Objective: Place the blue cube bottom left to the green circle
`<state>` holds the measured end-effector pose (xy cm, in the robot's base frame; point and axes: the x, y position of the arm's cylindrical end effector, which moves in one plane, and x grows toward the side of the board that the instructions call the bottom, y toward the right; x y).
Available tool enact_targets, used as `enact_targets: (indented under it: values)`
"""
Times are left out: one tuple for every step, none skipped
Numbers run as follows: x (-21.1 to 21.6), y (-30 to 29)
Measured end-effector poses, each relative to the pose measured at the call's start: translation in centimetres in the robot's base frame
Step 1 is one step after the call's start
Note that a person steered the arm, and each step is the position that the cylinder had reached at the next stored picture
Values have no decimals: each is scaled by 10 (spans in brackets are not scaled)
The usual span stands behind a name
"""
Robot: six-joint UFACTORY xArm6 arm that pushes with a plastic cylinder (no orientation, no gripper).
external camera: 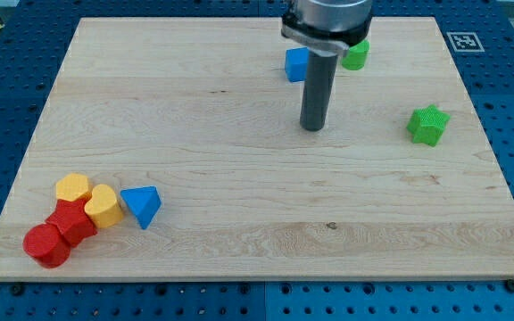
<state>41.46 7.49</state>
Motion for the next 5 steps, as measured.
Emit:
enact_targets:
  values:
    - [-34, 14]
    - [-55, 15]
    - [-55, 15]
    - [-65, 16]
    - [-88, 20]
